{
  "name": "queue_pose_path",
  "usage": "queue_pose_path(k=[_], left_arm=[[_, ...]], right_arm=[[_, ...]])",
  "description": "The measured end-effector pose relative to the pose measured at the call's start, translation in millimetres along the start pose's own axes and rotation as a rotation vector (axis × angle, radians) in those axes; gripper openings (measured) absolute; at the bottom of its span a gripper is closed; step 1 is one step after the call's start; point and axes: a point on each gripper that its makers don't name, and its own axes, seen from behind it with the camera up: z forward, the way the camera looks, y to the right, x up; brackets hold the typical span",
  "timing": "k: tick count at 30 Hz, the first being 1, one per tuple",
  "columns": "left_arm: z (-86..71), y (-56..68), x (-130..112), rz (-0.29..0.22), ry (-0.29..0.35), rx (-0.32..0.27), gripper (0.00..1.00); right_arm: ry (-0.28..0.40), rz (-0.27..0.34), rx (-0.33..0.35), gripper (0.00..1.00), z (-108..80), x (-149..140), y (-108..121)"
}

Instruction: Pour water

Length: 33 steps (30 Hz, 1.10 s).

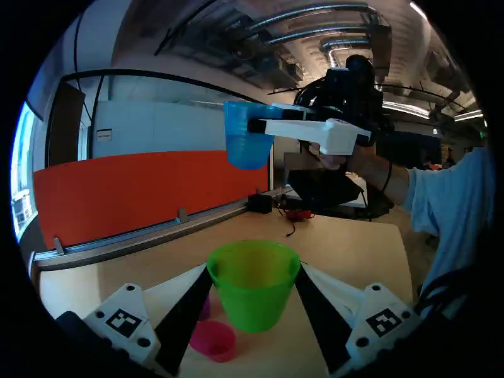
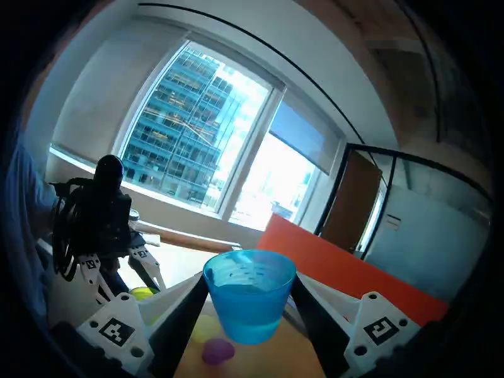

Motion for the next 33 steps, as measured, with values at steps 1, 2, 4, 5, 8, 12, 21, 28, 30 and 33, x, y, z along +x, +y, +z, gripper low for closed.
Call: queue_pose_path(k=[1,2,4,5,8,12,21,28,30,33], left_arm=[[0.0,0.2,0,0.000,0.001,0.000,0.88],[0.1,0.3,0,0.000,0.001,-0.001,0.88],[0.6,0.8,0,-0.001,0.003,-0.002,0.88],[0.9,1.1,0,-0.001,0.003,-0.003,0.88],[1.5,2.0,1,0.000,0.007,-0.004,0.88],[2.4,4.7,2,0.004,0.011,-0.010,0.88],[2.1,10.3,3,0.010,0.015,-0.018,0.88],[2.9,13.1,6,0.014,0.016,-0.023,0.88],[3.4,13.6,7,0.013,0.018,-0.025,0.88],[4.0,14.7,9,0.011,0.020,-0.029,0.87]], right_arm=[[0.002,-0.016,-0.001,0.90,0.5,2,1],[0.004,-0.031,-0.002,0.90,0.9,3,2],[0.005,-0.060,-0.006,0.91,1.7,6,3],[0.006,-0.073,-0.009,0.91,2.1,7,3],[0.009,-0.116,-0.014,0.91,2.7,11,5],[0.009,-0.164,-0.019,0.91,3.6,15,6],[0.012,-0.267,-0.030,0.91,5.2,24,11],[0.014,-0.343,-0.035,0.91,7.8,29,12],[0.014,-0.365,-0.036,0.91,8.5,30,12],[0.015,-0.397,-0.036,0.91,9.8,32,12]])
